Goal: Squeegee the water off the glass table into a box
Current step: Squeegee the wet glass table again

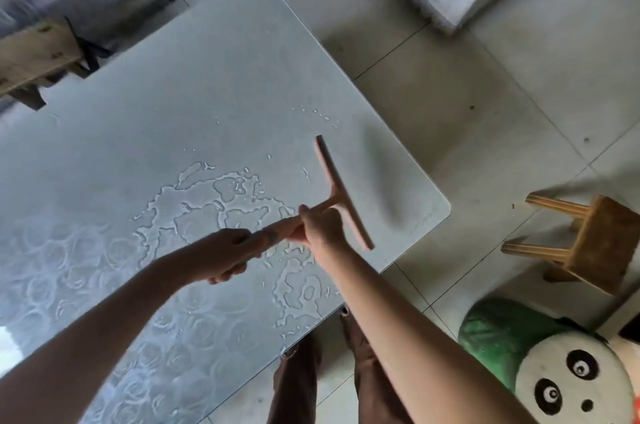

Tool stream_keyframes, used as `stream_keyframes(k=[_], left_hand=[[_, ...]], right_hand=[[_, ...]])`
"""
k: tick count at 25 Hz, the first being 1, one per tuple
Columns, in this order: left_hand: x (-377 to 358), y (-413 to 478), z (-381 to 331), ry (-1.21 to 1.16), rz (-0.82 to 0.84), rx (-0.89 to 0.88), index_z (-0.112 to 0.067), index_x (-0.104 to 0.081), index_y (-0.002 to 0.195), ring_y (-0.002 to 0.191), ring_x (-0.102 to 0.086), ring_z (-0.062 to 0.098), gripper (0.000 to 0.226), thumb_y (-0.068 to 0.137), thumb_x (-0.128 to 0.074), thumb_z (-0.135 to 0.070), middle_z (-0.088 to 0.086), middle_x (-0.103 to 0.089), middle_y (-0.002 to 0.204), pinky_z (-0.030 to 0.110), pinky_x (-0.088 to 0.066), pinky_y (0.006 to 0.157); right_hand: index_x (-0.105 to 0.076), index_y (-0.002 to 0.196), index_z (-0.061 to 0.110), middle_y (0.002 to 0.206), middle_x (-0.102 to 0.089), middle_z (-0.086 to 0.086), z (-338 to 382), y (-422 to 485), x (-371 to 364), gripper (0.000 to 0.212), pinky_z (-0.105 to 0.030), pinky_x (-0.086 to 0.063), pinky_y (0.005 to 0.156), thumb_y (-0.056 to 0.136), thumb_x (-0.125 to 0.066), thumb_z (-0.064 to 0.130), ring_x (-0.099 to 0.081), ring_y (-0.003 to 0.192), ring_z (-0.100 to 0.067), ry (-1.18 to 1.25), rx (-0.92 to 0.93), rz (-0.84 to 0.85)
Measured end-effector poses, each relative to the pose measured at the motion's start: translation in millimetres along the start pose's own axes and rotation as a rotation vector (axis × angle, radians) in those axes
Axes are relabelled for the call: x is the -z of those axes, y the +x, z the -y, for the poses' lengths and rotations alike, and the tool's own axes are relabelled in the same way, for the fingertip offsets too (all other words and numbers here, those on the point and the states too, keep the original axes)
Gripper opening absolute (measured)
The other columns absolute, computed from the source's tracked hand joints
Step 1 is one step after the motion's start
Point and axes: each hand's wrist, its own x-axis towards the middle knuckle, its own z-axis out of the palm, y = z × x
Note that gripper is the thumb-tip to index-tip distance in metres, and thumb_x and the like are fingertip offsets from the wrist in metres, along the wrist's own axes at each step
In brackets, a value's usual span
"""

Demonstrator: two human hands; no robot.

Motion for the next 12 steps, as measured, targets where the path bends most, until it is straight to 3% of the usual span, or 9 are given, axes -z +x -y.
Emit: stream_keyframes(k=[3,7,10,12], left_hand=[[-26.3,32.6,-30.1,-0.106,-0.017,-0.113,-0.016,-0.059,0.085,0.036,-0.042,0.007,0.040,0.095,-0.044,-0.051,-0.007,-0.053,0.048,0.016,-0.030,0.036],[-36.3,84.5,-63.3,-0.183,-0.105,-0.153,-0.010,-0.062,0.085,0.038,-0.046,0.010,0.041,0.095,-0.046,-0.047,-0.006,-0.056,0.053,0.017,-0.034,0.039],[-17.7,95.1,-46.9,-0.200,-0.158,-0.111,-0.013,-0.061,0.082,0.037,-0.040,0.008,0.044,0.094,-0.046,-0.053,-0.006,-0.052,0.053,0.015,-0.030,0.036],[-1.6,82.4,-15.4,-0.242,-0.166,-0.063,-0.016,-0.060,0.079,0.036,-0.037,0.007,0.044,0.093,-0.046,-0.055,-0.008,-0.049,0.051,0.015,-0.029,0.036]], right_hand=[[-0.039,0.127,-0.004,0.118,-0.060,-0.023,32.7,16.5,44.1,0.045,-0.043,-0.057,0.080,0.092,-0.059,0.014,-0.066,0.098,-0.034,-0.049,0.097,-0.085],[-0.021,0.145,0.004,0.128,-0.054,-0.021,69.4,59.0,60.7,0.066,-0.040,-0.060,0.066,0.092,-0.058,0.012,-0.064,0.101,-0.034,-0.157,0.143,-0.133],[-0.007,0.149,0.001,0.141,-0.041,-0.020,75.9,79.3,33.4,0.076,-0.048,-0.054,0.087,0.092,-0.056,0.011,-0.058,0.111,-0.035,-0.243,0.130,-0.091],[-0.002,0.148,-0.004,0.145,-0.037,-0.022,64.2,74.3,-2.7,0.077,-0.041,-0.043,0.103,0.094,-0.053,0.017,-0.049,0.124,-0.035,-0.412,0.136,-0.078]])
